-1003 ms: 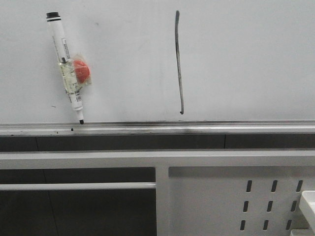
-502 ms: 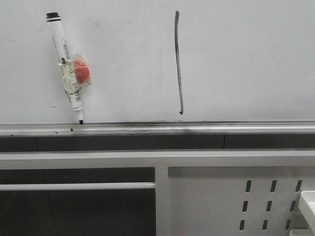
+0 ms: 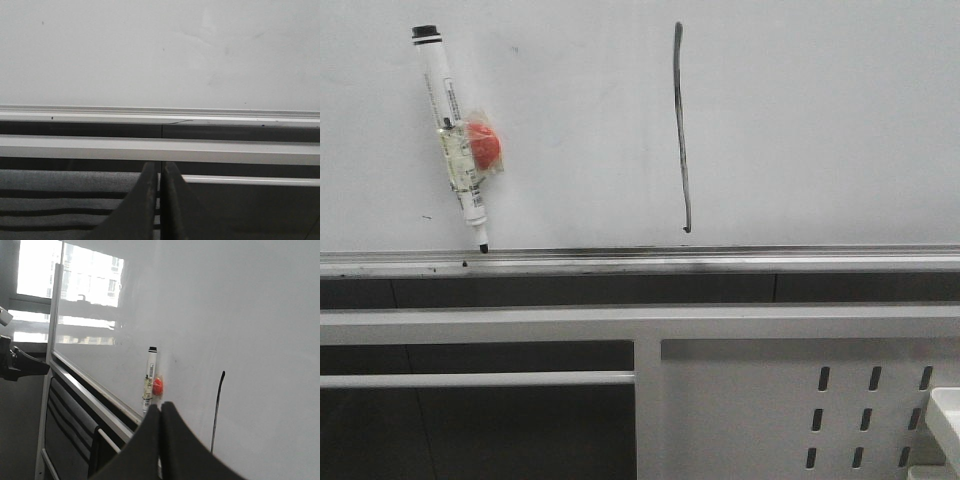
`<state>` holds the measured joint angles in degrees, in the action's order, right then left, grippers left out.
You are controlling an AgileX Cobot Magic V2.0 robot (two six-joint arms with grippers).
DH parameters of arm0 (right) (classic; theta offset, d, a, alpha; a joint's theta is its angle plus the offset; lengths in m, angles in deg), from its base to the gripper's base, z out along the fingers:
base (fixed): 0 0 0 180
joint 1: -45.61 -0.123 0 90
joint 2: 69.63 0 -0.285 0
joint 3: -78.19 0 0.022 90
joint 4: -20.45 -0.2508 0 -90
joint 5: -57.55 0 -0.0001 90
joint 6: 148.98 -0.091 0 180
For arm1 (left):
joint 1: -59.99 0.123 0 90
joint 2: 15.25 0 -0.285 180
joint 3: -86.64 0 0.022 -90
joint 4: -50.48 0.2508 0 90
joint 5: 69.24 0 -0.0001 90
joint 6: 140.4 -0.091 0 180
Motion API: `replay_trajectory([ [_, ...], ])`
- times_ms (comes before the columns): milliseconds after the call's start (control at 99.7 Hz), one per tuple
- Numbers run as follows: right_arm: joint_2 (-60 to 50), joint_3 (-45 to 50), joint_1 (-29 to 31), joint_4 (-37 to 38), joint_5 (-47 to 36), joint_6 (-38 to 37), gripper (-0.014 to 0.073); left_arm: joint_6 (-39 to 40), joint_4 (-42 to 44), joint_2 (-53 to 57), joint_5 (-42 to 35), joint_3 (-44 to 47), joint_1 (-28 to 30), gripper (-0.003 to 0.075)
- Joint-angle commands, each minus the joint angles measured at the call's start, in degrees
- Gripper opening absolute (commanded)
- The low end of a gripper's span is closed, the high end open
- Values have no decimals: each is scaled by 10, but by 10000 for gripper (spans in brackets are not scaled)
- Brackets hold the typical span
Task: Write number 1 on whiteboard
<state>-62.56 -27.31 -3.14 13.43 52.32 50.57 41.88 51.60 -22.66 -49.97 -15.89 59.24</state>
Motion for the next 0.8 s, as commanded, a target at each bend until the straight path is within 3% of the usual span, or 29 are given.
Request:
replay_trajectory([
  [0, -8, -14, 4, 1, -47, 2, -69, -3, -5, 12, -30, 20, -11, -20],
  [572, -8, -14, 4, 1, -47, 2, -69, -3, -5, 12, -31, 20, -11, -20],
  [672, -8, -14, 4, 70, -41, 109, -69, -3, -5, 12, -31, 20, -11, -20],
  [792, -8, -13, 4, 82, -62, 127, -69, -3, -5, 12, -31, 20, -11, -20],
])
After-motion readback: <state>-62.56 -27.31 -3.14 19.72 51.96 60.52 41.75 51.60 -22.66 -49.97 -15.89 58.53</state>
